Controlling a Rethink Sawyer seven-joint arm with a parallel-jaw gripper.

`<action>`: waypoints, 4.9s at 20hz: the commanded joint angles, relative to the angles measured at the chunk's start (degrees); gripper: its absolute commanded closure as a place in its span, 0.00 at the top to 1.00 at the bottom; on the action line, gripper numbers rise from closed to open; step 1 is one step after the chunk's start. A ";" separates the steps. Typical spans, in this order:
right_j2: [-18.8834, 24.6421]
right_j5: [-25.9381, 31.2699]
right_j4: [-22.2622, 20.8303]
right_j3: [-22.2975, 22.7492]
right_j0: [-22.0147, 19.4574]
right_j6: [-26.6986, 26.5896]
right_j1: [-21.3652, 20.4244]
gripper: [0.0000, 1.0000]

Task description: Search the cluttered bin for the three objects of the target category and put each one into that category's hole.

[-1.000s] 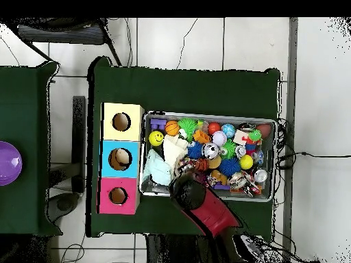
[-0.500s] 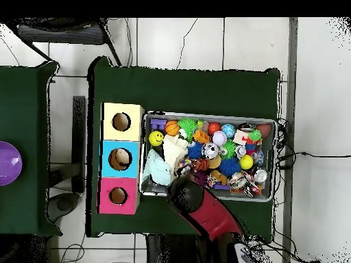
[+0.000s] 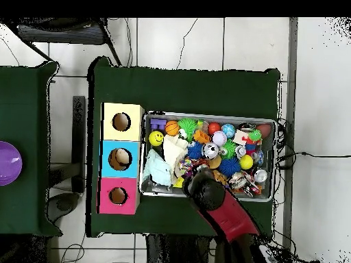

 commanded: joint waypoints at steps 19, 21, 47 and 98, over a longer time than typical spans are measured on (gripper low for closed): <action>14.07 -8.52 -1.34 -4.19 -6.48 13.25 6.31 1.00; 14.73 -10.04 -1.76 -5.00 -6.94 13.29 7.59 1.00; 7.37 -4.48 -2.38 -5.12 -1.19 6.58 0.12 0.00; 13.47 -4.84 -9.21 -5.64 -3.02 8.25 -4.92 1.00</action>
